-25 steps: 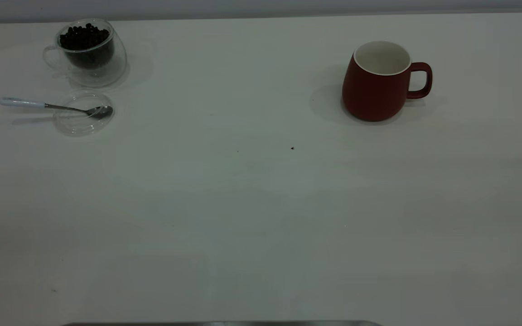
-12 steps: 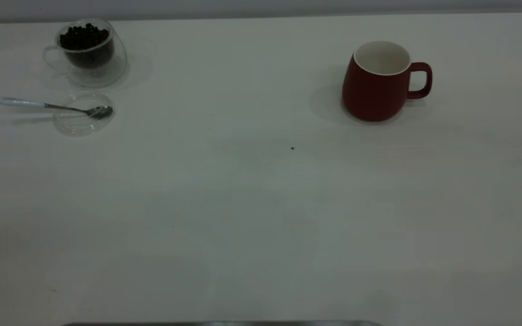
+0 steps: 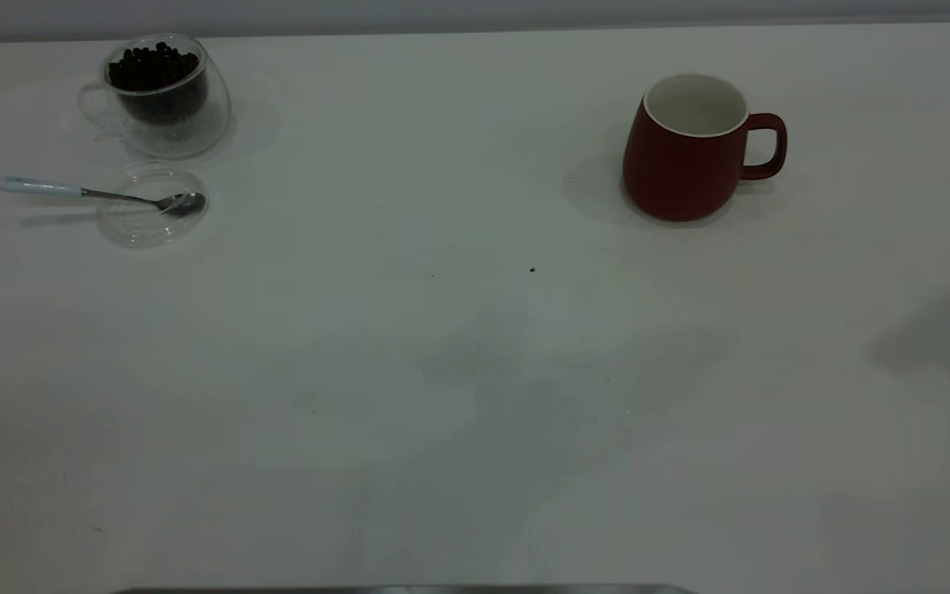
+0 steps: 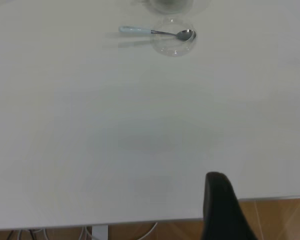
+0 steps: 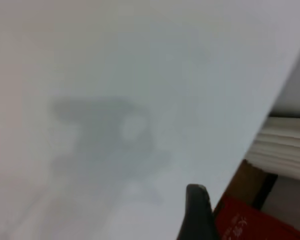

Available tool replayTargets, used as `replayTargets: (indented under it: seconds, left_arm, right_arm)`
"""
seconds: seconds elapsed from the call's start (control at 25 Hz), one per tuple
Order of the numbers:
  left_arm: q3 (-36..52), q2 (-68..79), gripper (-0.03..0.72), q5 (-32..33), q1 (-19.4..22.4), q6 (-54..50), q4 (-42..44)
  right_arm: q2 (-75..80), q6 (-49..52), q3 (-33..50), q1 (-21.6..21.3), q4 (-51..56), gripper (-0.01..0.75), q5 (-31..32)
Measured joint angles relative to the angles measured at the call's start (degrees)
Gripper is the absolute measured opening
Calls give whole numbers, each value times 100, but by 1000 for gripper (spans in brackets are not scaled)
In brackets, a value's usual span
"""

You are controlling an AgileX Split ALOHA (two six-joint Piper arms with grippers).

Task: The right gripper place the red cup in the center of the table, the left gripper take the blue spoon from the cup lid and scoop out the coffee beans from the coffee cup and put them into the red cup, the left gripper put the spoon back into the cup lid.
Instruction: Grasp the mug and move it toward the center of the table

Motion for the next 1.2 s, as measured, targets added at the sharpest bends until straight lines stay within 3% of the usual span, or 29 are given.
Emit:
replayTargets:
  seconds: [0.4, 0.68, 1.2]
  left_arm:
    - [0, 0, 464, 0, 0, 0, 0]
    - [0, 0, 464, 0, 0, 0, 0]
    - [0, 0, 464, 0, 0, 5, 0]
  right_arm:
    - [2414, -730, -220, 866, -278, 590, -1293]
    - [3972, -842, -1419, 900, -358, 590, -1036]
    - [5560, -1630, -3127, 900, -363, 590, -1156]
